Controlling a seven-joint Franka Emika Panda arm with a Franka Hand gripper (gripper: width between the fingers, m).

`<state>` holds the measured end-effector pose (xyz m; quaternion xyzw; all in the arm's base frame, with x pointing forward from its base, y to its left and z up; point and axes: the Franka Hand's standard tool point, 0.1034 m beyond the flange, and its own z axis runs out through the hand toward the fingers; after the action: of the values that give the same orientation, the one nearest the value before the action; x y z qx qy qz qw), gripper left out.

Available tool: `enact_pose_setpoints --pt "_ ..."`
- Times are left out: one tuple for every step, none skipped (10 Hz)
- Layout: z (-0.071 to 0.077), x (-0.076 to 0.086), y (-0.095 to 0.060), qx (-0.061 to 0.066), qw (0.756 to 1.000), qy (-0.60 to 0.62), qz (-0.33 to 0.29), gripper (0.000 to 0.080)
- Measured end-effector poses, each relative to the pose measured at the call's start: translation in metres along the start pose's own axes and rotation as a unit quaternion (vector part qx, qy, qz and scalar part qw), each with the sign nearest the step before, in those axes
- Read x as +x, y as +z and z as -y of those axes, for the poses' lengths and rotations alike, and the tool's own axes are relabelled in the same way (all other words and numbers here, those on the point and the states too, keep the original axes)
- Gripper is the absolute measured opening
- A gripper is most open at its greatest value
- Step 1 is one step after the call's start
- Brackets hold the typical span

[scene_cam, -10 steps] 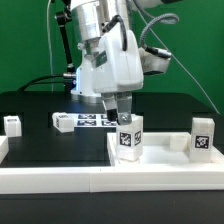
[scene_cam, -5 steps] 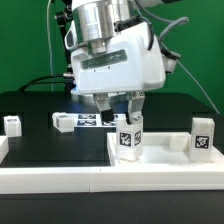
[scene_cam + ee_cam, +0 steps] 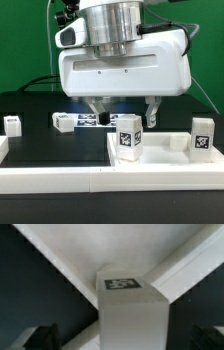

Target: Assemble square table

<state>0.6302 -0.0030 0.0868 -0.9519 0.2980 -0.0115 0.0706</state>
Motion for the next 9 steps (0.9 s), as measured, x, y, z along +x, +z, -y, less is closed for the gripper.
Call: enact_pose_setpoints --pt "0.0011 -0.0011 0.0008 -0.003 1.000 -0.014 -0.001 0.0649" --pt "0.0026 -0.0019 0.0013 -0.003 1.000 -0.015 -0.001 0.0649" --pt "0.0019 -0.0015 0.0013 -0.003 1.000 -0.014 -0.001 0.0617" --pt "0.0016 -0.0013 0.0013 -0.003 1.000 -0.014 -0.001 0.0617" --pt "0.0015 -0.0013 0.0014 -0.003 1.000 -0.014 -0.001 0.0438" --pt "0.0014 -0.0012 0.0014 -0.003 1.000 -0.014 -0.001 0.0438" --pt "0.0011 -0.0010 0.0014 -0.003 1.000 -0.009 -0.001 0.0288" --pt "0.0010 -0.0010 0.0014 -0.003 1.000 0.003 -0.001 0.0288" --pt "0.0009 -0.0009 0.0014 -0.003 1.000 0.003 -0.001 0.0288"
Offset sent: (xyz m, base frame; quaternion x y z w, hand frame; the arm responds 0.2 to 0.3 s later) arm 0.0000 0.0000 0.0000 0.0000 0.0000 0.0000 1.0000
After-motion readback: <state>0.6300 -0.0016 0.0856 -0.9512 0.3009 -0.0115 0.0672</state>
